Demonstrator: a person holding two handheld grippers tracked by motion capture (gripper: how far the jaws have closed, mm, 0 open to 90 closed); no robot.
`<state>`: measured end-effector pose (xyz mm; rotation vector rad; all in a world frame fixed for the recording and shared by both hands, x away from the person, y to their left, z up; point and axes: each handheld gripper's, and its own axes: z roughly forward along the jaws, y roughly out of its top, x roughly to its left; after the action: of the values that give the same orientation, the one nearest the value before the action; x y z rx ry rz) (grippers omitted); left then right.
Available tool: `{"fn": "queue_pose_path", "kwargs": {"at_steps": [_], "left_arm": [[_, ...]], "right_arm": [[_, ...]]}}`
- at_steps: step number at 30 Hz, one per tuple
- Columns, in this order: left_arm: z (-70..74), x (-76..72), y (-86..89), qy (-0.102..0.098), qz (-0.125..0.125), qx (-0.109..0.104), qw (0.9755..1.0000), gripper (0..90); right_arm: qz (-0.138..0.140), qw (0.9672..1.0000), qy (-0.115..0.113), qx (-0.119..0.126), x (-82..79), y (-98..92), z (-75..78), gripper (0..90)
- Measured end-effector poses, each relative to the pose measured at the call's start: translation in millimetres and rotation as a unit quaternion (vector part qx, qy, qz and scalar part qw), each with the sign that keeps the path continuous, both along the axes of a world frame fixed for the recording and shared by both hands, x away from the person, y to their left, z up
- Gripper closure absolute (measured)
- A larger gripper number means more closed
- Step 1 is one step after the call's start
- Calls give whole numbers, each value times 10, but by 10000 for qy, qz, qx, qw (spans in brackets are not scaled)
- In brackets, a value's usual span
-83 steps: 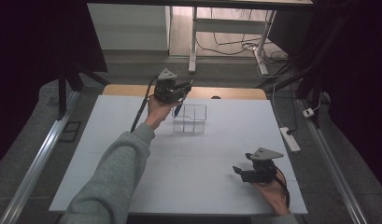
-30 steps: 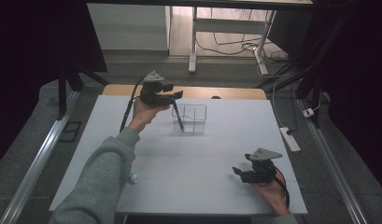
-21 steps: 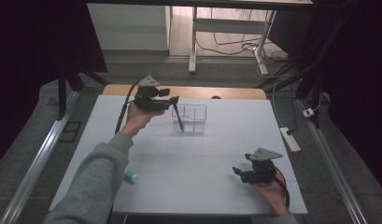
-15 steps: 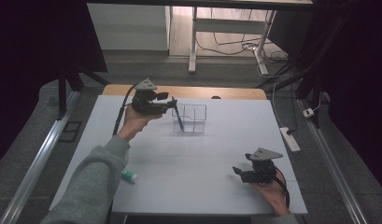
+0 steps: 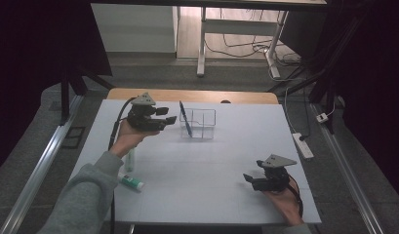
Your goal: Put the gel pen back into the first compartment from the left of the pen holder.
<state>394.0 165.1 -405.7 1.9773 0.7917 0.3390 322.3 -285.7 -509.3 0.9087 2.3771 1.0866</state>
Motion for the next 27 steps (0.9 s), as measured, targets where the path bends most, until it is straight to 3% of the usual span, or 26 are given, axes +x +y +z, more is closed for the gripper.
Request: {"fn": "queue_pose_path", "kwargs": {"at_steps": [10, 14, 20, 27], "left_arm": [[-92, -146, 164, 76, -14, 352, 9994, 460], [-131, -168, 206, 187, 185, 552, 9981, 459], [-178, -185, 278, 410, 517, 592, 9961, 450], [-189, -247, 352, 532, 714, 612, 9941, 444]], "right_arm": [[-3, 10000, -41, 3, -3, 6, 6, 235], [-39, 10000, -59, -13, -17, -8, 17, 235], [-53, 9999, -70, -47, -22, -5, 25, 235], [24, 10000, -75, -54, -7, 17, 28, 235]]}}
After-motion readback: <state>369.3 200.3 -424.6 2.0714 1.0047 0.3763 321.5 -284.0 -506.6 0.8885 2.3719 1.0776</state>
